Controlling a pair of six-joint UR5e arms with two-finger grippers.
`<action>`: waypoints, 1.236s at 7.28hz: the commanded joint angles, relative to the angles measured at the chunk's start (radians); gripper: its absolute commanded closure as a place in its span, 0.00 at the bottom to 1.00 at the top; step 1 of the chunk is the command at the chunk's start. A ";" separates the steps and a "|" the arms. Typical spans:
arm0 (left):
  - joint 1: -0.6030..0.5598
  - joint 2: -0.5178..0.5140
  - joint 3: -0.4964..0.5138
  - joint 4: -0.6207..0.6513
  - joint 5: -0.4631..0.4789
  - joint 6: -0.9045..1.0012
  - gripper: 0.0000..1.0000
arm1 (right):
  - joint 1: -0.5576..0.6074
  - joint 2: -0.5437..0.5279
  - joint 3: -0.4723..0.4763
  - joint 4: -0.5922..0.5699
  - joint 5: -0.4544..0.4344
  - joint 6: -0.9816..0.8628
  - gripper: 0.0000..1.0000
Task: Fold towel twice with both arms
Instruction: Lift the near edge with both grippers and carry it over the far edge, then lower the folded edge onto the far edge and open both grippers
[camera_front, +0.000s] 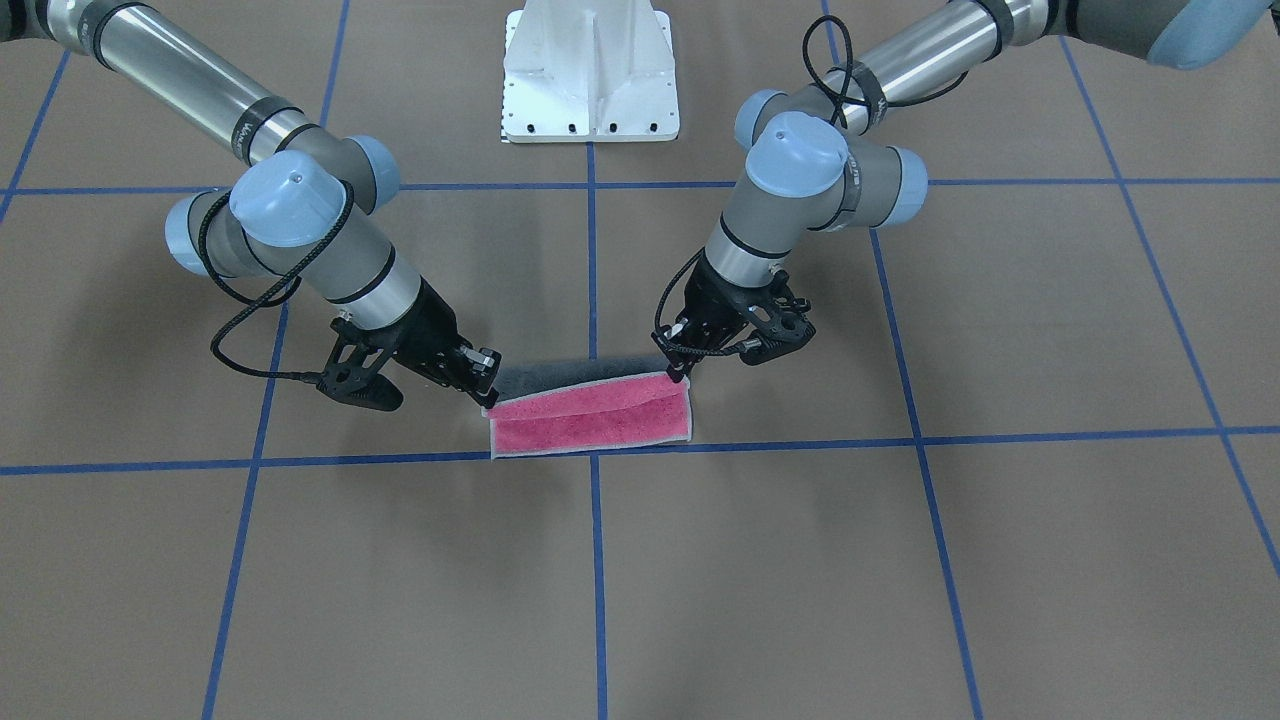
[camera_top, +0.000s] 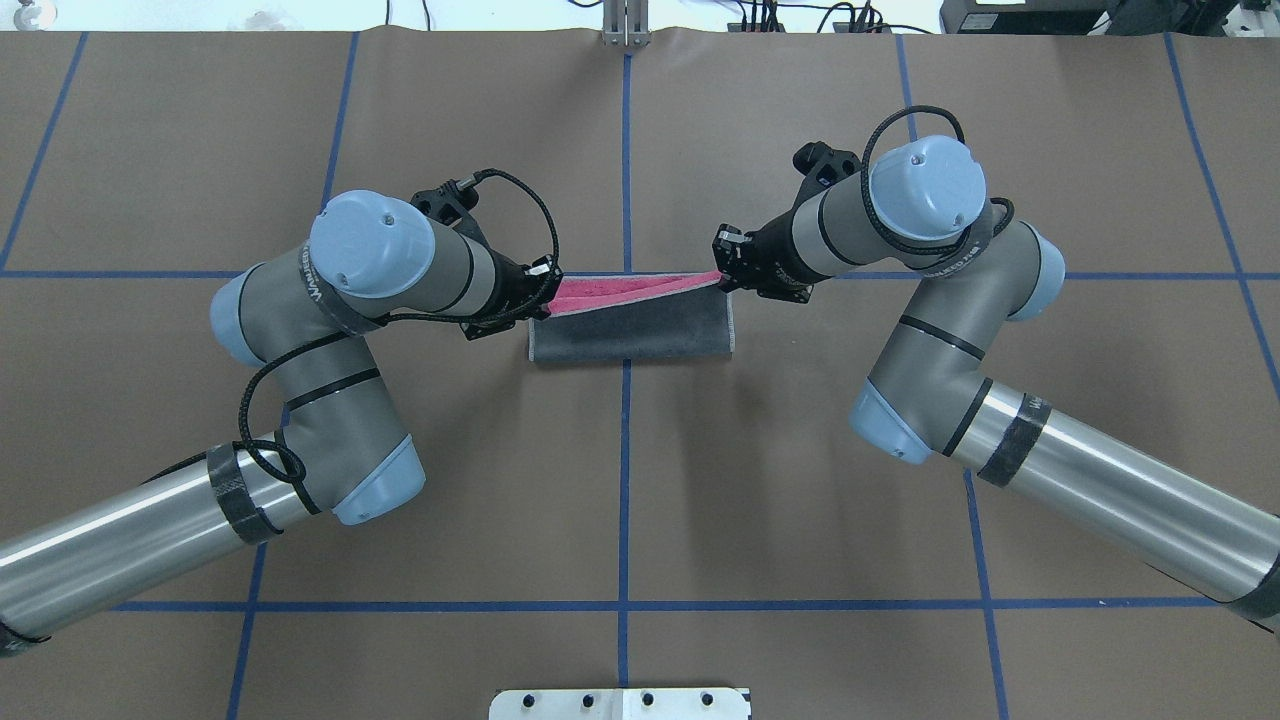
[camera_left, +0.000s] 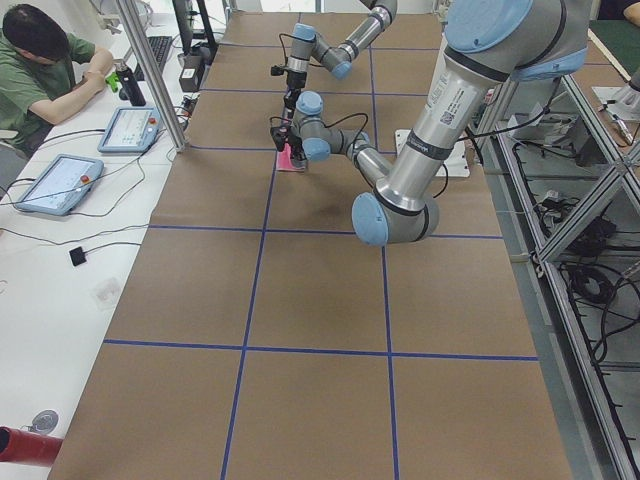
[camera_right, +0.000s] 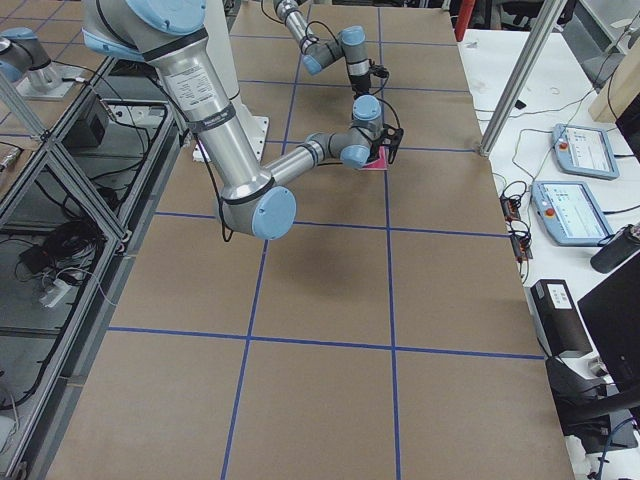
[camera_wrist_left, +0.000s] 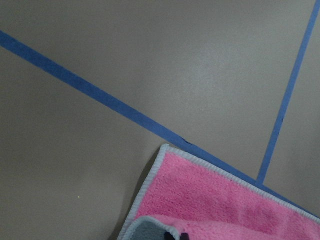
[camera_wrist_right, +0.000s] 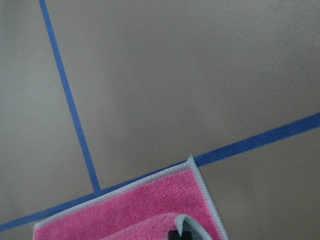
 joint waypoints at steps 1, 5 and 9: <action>0.000 -0.001 0.006 -0.003 0.000 0.000 1.00 | -0.003 0.004 -0.024 0.017 -0.008 -0.002 1.00; -0.015 -0.003 0.006 -0.019 0.000 0.003 0.01 | 0.000 0.004 -0.053 0.055 -0.008 0.001 0.01; -0.041 -0.003 0.004 -0.020 -0.002 0.011 0.00 | 0.047 0.042 -0.045 0.054 0.056 0.005 0.00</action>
